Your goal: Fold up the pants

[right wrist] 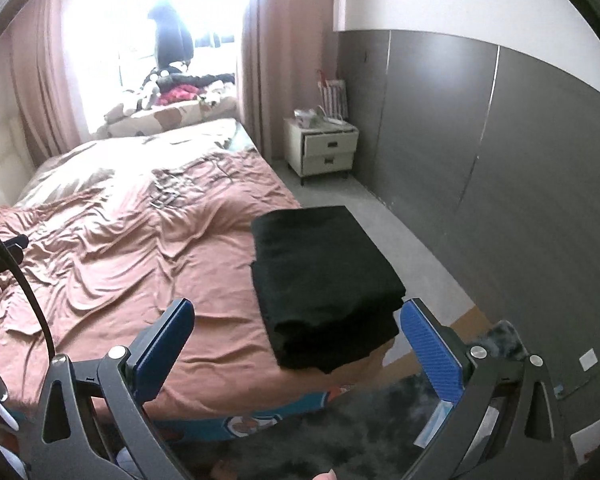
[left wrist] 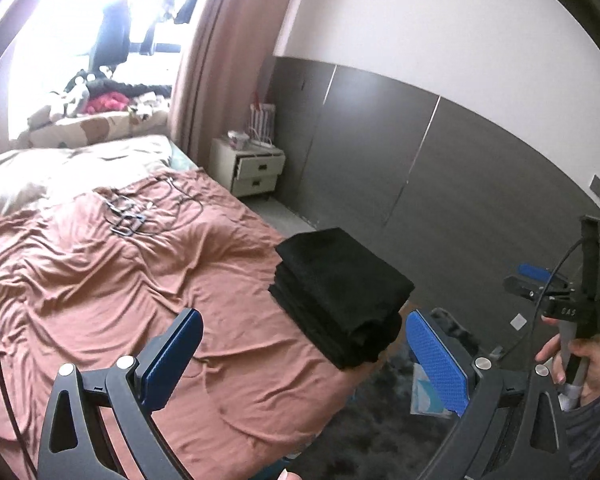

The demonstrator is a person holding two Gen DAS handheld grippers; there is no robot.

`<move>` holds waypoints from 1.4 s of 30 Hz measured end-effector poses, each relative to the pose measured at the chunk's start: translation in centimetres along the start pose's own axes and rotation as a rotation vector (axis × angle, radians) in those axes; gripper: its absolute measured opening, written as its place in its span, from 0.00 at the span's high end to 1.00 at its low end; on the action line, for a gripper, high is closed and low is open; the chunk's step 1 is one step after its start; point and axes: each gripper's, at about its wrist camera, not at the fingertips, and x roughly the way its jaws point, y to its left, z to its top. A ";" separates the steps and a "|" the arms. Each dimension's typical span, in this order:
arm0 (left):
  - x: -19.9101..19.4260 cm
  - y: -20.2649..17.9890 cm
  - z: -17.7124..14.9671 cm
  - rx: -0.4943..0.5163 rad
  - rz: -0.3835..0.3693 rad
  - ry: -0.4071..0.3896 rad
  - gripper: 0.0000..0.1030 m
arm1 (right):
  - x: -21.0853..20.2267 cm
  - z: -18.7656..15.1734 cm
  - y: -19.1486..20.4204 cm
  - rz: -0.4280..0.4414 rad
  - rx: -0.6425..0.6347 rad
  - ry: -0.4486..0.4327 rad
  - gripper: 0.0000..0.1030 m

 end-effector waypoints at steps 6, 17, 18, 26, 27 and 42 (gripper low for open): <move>-4.7 0.0 -1.8 0.010 0.050 -0.062 0.00 | -2.7 -2.7 1.0 0.013 -0.003 -0.031 0.00; -11.7 -0.4 -6.6 0.047 0.096 -0.131 0.00 | -6.6 -7.7 2.9 0.052 -0.016 -0.101 0.00; -12.3 -0.4 -7.2 0.050 0.105 -0.139 0.00 | -6.9 -8.2 3.2 0.054 -0.020 -0.107 0.00; -16.7 0.3 -10.8 0.065 0.168 -0.185 0.00 | -7.7 -11.5 4.5 0.113 -0.026 -0.142 0.00; -17.2 0.4 -11.2 0.065 0.175 -0.192 0.00 | -7.8 -12.1 4.8 0.124 -0.019 -0.147 0.00; -21.0 1.4 -18.4 0.052 0.273 -0.240 0.00 | -5.6 -18.3 6.7 0.227 0.027 -0.133 0.00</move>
